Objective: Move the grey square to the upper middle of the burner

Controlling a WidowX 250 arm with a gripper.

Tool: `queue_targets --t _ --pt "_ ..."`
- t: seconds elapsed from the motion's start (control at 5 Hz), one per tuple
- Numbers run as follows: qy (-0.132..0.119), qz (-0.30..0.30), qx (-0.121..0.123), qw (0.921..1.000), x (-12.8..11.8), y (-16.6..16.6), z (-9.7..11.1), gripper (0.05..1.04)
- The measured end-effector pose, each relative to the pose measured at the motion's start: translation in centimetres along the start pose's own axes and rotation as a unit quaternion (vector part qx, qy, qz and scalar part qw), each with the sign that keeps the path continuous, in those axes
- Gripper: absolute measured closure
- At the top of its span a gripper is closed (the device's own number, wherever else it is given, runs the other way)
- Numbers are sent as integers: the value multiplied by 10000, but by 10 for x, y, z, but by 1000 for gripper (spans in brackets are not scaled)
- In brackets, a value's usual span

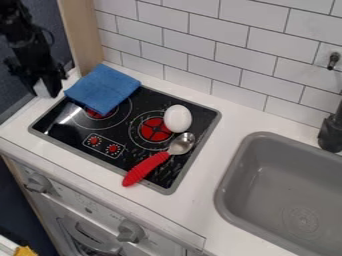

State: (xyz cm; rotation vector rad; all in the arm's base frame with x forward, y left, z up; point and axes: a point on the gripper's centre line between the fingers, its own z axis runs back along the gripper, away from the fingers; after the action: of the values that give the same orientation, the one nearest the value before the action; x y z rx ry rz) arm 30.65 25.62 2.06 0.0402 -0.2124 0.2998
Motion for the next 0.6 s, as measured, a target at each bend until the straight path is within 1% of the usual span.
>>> queue_targets --t 0.2,0.4,0.6 --pt "-66 -114 -179 9998 6 -28 17 572" --pt "-180 -499 -550 9971 17 -73 23 572" --pt "-162 -794 -803 9935 28 -104 31 572"
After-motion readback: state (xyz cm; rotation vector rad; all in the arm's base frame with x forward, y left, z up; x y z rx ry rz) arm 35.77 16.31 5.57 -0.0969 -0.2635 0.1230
